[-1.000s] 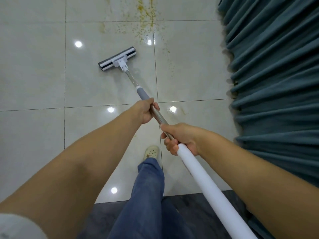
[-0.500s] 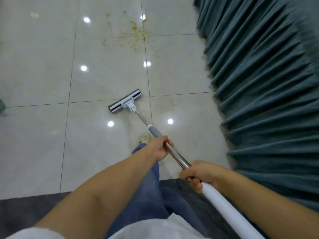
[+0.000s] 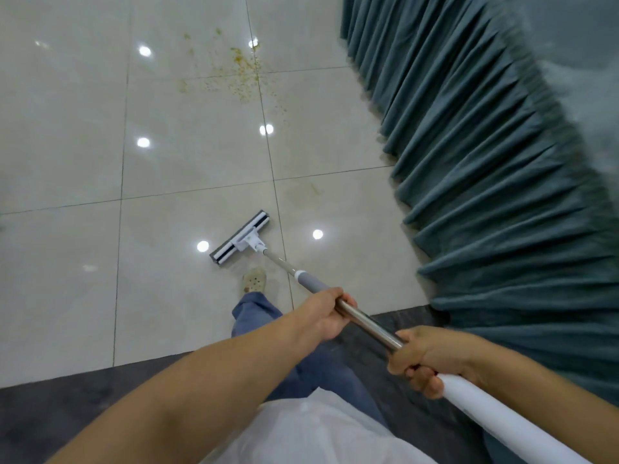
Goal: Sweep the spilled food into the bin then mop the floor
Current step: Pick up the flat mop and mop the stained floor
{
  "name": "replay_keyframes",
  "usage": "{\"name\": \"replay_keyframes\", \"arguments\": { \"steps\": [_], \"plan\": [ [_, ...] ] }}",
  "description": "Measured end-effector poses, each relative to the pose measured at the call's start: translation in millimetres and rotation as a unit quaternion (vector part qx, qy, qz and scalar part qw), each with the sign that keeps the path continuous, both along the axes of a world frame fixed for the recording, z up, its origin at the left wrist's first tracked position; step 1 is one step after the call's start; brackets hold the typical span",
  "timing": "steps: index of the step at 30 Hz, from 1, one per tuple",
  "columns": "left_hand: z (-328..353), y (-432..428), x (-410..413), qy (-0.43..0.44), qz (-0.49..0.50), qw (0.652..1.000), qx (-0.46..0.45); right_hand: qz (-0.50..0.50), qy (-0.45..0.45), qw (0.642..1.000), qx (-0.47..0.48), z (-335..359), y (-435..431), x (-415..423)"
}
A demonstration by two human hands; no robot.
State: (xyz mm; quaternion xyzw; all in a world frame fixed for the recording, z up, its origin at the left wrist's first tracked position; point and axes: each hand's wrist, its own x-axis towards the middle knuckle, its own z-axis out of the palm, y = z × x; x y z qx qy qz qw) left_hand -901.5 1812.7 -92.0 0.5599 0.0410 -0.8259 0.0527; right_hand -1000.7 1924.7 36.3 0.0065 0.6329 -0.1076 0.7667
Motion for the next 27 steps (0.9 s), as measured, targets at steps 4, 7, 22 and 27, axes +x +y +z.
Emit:
{"name": "replay_keyframes", "arguments": {
  "steps": [4, 7, 22, 27],
  "plan": [
    [-8, -16, 11, -0.01, 0.004, 1.0, -0.006, 0.003, 0.005, 1.0, -0.006, -12, -16, 11],
    [-24, -50, 19, -0.003, 0.013, 1.0, -0.028, 0.017, 0.023, 1.0, -0.011, -34, -46, 22],
    [-70, -415, 66, -0.06, -0.001, 0.987, -0.15, -0.048, -0.016, 0.999, -0.008, -88, -413, 77],
    [-98, -559, 82, -0.084, -0.009, 0.984, -0.157, -0.083, -0.036, 0.995, -0.036, -114, -548, 101]
  ]
}}
